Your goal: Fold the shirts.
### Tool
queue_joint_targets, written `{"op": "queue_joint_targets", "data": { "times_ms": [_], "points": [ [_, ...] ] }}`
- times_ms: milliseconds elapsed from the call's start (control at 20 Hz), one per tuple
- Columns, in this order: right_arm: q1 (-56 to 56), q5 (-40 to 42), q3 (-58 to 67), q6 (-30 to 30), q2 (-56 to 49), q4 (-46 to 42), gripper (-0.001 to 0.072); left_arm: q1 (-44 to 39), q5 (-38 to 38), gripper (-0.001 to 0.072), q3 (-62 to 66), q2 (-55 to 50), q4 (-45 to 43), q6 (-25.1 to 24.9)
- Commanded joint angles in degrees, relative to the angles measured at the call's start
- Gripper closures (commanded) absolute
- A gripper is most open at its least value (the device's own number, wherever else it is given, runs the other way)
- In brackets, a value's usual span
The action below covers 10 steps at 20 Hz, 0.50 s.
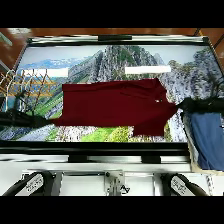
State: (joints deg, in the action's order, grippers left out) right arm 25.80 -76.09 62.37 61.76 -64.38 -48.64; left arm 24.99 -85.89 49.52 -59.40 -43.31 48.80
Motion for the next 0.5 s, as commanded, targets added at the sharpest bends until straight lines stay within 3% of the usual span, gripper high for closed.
{"op": "queue_joint_targets", "data": {
  "times_ms": [0,250,450],
  "points": [
    [0.04,2.93,13.70,-1.05,6.16,3.52,0.0643,-0.04,1.01,0.0673,13.90,3.26,11.67,-0.37],
    [0.04,17.75,38.42,-1.09,10.80,10.51,0.0643,-0.02,10.64,0.0672,41.72,5.40,31.98,-1.68],
    [0.09,29.64,52.81,-0.94,12.70,10.58,0.0643,-0.02,17.66,0.0672,61.29,5.64,36.37,-0.85]
  ]
}}
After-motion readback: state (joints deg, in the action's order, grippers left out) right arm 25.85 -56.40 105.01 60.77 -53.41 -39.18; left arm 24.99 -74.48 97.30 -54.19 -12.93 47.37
